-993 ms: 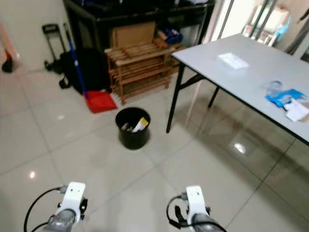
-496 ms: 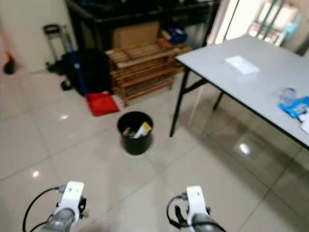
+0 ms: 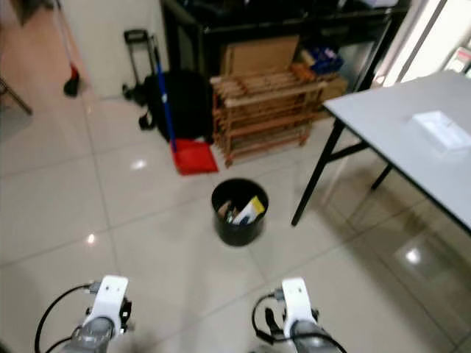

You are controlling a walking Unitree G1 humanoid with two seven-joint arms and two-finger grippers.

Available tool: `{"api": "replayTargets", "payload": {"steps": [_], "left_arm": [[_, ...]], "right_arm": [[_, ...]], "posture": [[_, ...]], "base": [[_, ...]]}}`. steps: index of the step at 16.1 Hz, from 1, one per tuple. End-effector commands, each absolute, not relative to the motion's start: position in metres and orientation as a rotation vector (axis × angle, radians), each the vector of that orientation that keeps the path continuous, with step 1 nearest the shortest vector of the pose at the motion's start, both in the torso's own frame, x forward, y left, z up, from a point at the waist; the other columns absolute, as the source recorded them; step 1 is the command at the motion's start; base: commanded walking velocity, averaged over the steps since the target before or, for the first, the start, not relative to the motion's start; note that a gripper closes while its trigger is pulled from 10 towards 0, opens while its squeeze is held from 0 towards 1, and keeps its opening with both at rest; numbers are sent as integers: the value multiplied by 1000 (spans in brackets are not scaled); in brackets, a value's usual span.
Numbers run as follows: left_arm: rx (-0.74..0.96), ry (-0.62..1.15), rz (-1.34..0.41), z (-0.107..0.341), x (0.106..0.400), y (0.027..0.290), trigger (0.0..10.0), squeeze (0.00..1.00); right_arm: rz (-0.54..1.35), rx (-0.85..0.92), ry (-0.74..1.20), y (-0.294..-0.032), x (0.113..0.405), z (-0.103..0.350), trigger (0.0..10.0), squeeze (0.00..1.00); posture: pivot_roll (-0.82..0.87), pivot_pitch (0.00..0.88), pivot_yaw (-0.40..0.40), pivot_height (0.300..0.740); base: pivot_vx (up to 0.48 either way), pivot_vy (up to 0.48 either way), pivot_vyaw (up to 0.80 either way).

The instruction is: Picking trash to rubbish bin

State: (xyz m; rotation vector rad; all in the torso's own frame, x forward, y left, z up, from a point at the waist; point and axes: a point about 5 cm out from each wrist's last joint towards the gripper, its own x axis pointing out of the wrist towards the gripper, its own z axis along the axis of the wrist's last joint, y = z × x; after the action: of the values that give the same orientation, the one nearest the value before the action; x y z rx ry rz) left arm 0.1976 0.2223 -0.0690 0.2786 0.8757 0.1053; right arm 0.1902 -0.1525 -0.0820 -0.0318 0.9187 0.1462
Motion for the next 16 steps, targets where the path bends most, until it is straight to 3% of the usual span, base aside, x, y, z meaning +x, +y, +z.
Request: {"api": "replayTargets", "payload": {"steps": [1, 8, 11, 16], "left_arm": [[268, 881, 93, -71, 197, 214, 10000, 0], [271, 882, 90, -71, 198, 214, 10000, 0], [272, 883, 86, -71, 197, 214, 10000, 0], [274, 881, 83, -71, 197, 214, 10000, 0]], "right_arm": [[110, -38, 941, -164, 186, -84, 10000, 0], [113, -29, 935, -162, 186, -84, 10000, 0], [120, -24, 934, -161, 186, -84, 10000, 0], [128, -25, 928, -161, 187, -83, 10000, 0]], "posture": [[22, 77, -83, 740], [26, 74, -83, 740], [25, 68, -81, 740], [28, 53, -81, 740]], "base": [[356, 0, 0], [355, 0, 0], [352, 0, -750], [353, 0, 0]]}}
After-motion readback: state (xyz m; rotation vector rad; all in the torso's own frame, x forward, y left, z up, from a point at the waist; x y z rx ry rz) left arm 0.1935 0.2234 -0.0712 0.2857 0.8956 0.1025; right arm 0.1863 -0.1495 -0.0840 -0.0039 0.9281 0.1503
